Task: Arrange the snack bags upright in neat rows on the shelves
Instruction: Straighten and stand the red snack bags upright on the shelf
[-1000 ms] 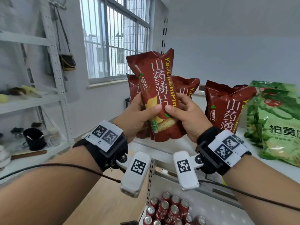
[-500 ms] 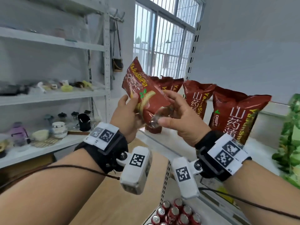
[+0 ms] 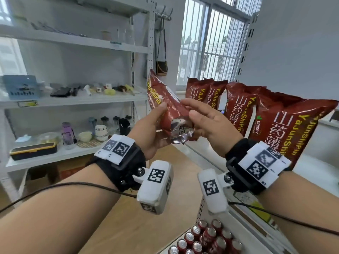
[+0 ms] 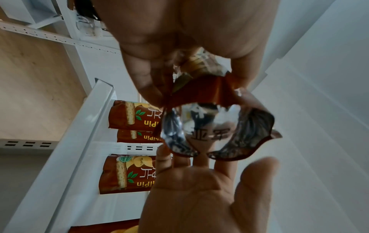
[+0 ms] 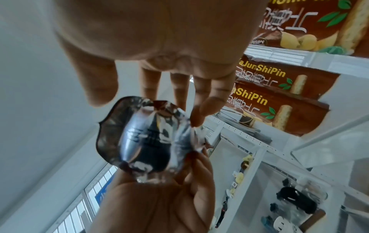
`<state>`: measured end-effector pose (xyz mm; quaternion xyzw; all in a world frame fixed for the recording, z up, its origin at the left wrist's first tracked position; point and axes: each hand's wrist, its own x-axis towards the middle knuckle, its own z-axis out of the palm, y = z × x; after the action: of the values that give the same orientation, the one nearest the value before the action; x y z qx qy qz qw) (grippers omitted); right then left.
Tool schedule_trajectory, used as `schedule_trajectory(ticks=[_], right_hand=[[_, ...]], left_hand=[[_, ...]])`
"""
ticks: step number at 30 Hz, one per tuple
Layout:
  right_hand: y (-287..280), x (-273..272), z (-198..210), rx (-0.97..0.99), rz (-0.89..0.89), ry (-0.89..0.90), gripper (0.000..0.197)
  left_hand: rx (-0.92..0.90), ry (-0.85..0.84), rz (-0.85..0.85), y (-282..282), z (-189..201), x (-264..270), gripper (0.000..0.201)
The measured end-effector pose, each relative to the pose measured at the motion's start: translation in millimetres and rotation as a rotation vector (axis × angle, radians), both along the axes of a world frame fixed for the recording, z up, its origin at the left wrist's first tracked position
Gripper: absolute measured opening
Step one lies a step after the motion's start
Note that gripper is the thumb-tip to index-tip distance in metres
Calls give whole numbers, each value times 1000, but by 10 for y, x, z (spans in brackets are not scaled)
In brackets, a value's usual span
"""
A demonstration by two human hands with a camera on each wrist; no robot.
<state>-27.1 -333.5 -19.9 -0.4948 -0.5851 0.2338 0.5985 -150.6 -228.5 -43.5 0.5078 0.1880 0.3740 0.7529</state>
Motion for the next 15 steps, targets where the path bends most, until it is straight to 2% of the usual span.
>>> schedule_trajectory(ticks=[2,4,8,10,13,15], right_hand=[[51,10,1,-1,-64,59,20],[101,34,-1,-34,-115,73,20],[127,75,-31,-91,-150,25,45],[124,86,-37,-101,-185,-27,49],[109,126,2,-99,-220,29,39],[82,164,31,-124,-238,76,41]], left_hand=[[14,-24,4,-20,-11,-7,36],[40,-38,-8,-33,-30,-10,38],[48,-57,-53,-41,-30,-8,50],[63,-34,-58,-62,-6,24,62],[77,-23,-72,-85,7,122,47],[39,-47,-87,-109,-4,187,44]])
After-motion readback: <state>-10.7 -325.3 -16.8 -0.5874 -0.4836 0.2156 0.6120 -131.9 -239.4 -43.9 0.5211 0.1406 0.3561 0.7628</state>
